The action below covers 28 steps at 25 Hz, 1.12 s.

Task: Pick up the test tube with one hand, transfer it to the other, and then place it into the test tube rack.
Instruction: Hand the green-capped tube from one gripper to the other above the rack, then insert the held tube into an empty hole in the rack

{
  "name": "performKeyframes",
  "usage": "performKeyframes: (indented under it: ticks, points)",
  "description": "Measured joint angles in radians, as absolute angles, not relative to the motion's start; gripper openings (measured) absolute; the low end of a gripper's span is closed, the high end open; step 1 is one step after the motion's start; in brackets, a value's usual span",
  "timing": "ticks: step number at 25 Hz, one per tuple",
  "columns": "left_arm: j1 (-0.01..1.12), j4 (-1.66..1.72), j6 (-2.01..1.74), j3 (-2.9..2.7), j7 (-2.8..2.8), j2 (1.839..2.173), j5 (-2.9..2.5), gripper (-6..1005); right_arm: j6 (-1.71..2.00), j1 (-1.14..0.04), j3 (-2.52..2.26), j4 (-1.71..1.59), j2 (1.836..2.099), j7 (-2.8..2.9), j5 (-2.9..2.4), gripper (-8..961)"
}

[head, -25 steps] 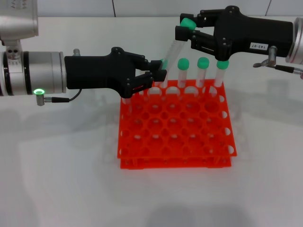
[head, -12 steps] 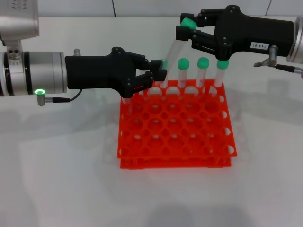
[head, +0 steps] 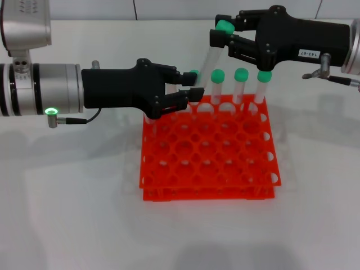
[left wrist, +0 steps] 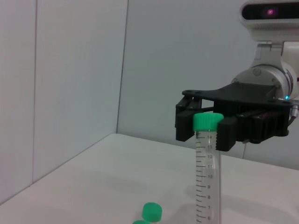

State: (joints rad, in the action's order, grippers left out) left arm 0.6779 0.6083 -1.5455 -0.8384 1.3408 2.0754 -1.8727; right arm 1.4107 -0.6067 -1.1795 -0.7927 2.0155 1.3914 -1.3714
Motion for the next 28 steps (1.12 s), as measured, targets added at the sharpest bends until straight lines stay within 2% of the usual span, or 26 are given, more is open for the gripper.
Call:
performKeyframes:
  ticks: [16,18,24,28]
  points:
    - [0.657,0.649,-1.561,-0.862,1.460,2.076,-1.866,548,1.417,-0.599,-1.178,-0.799,2.017,1.391,-1.371,266]
    - [0.651,0.666,-1.574,-0.862,1.482,2.076,-1.866,778,1.417,-0.598,-1.178,-0.799,2.017,1.391,-1.371,266]
    - [0.587,0.805,-1.605,-0.862,1.586,2.078,-1.853,889,1.419,-0.592,-1.178,-0.799,2.017,1.391,-1.371,266]
    - [0.534,0.905,-1.619,-0.860,1.685,2.078,-1.820,888,1.421,-0.588,-1.179,-0.800,2.017,1.391,-1.371,266]
